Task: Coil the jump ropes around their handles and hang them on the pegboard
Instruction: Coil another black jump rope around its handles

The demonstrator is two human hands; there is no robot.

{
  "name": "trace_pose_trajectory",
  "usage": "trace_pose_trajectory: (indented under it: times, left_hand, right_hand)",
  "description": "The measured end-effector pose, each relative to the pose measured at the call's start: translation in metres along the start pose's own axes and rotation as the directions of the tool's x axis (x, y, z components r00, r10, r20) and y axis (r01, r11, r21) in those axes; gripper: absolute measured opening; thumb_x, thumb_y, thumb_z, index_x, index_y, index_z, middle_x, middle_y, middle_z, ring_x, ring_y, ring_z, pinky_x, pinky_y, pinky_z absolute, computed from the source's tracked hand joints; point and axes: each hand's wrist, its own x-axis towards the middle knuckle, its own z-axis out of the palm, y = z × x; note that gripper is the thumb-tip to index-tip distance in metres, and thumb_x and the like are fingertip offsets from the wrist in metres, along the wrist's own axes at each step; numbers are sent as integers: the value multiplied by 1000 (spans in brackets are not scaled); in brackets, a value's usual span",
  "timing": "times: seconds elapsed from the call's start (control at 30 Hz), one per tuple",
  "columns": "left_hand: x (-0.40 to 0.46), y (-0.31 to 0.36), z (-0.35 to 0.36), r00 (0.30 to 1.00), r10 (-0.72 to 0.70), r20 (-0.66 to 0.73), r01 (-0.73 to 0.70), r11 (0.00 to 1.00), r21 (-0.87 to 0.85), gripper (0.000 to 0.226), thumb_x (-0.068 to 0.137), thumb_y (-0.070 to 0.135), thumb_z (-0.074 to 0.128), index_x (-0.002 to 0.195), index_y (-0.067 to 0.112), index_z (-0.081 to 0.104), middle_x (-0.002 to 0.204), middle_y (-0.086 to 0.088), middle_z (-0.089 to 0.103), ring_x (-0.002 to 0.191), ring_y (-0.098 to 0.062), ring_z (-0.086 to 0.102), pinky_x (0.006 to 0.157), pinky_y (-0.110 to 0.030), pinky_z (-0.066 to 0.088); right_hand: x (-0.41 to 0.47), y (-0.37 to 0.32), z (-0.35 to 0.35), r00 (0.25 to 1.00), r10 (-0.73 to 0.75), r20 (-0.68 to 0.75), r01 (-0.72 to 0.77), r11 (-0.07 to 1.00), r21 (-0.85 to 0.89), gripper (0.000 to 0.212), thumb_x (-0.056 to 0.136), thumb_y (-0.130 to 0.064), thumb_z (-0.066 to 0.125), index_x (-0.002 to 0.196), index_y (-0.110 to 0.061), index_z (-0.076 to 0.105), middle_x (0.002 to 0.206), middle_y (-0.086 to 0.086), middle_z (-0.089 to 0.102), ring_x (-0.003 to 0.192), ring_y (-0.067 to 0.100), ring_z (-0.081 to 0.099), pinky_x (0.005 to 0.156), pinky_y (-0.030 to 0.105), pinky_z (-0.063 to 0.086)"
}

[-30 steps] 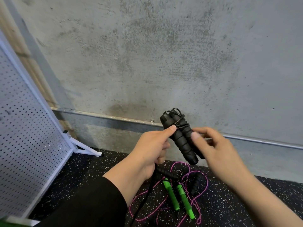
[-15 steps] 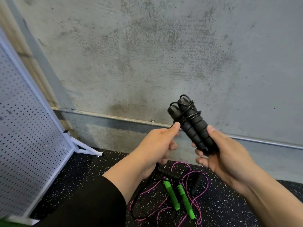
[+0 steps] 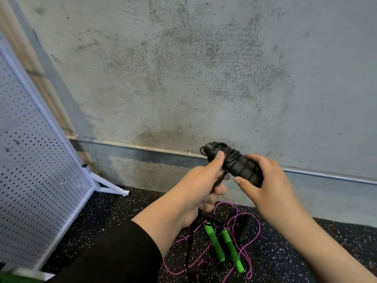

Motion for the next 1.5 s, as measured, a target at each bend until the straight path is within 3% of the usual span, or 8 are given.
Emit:
trace_pose_trajectory:
  times: [0.23, 0.43, 0.57, 0.67, 0.77, 1.1, 1.27, 1.5]
  left_hand:
    - [0, -7, 3, 991, 6, -135, -27, 988, -155, 39, 92, 58, 65, 88, 22, 52, 53, 8, 31, 44, -8, 16, 39, -20, 13]
    - [4, -5, -2, 980, 46, -194, -80, 981, -174, 37, 90, 49, 71, 94, 18, 51, 49, 7, 32, 41, -8, 18, 38, -19, 15]
    - [3, -6, 0, 984, 86, -157, -111, 981, -157, 35, 89, 45, 72, 80, 22, 48, 51, 6, 30, 43, -9, 16, 42, -23, 13]
    - [2, -7, 4, 982, 130, -139, -147, 981, -123, 42, 90, 43, 72, 61, 27, 46, 53, 5, 29, 44, -10, 15, 46, -25, 12]
    - [2, -6, 4, 975, 148, -168, -164, 983, -80, 52, 90, 44, 73, 48, 24, 49, 52, 5, 30, 43, -10, 16, 45, -23, 15]
    - [-8, 3, -1, 995, 79, -56, -77, 996, 38, 59, 94, 64, 56, 116, 11, 70, 64, 6, 47, 47, -7, 25, 45, -22, 21]
    - [-14, 5, 0, 1000, 9, -7, -9, 1000, 28, 74, 92, 75, 46, 120, 10, 68, 60, 9, 41, 44, -7, 19, 45, -23, 14]
    - [-13, 10, -9, 994, -10, -105, 7, 999, -34, 87, 87, 83, 40, 110, 6, 74, 58, 6, 41, 44, -9, 16, 42, -22, 17]
  right_hand:
    - [-8, -11, 5, 970, -239, -42, 231, 961, -150, 66, 78, -33, 84, 137, -31, 53, 109, -7, 41, 105, 16, 47, 83, 35, 47]
    - [-11, -14, 1, 995, -96, -35, 102, 942, 320, 26, 95, -44, 54, 119, -40, 64, 108, -15, 58, 102, -1, 60, 91, 18, 47]
    - [-9, -19, -7, 936, 239, 257, -348, 550, 759, 30, 88, -33, 72, 117, -31, 65, 103, 8, 70, 79, 22, 71, 69, 38, 59]
    - [-10, -23, -11, 792, 208, 574, -609, 195, 769, 52, 87, -54, 59, 107, -10, 78, 100, 19, 70, 75, 25, 67, 66, 36, 60]
    - [-8, -18, -12, 713, 144, 686, -701, 99, 707, 64, 93, -60, 46, 107, -6, 78, 104, 32, 69, 71, 32, 64, 61, 37, 60]
    - [-2, -16, -14, 923, 242, 300, -381, 445, 811, 31, 102, -43, 49, 114, -23, 69, 93, 14, 57, 65, 16, 49, 59, 29, 49]
    - [-1, -14, -22, 978, 193, 83, -208, 844, 493, 23, 101, -40, 55, 124, -42, 59, 93, 7, 67, 64, 12, 55, 60, 29, 51]
    - [-3, -9, -20, 998, 69, 1, -67, 958, 281, 42, 96, -35, 64, 135, -39, 49, 87, -8, 54, 71, 6, 49, 65, 20, 37]
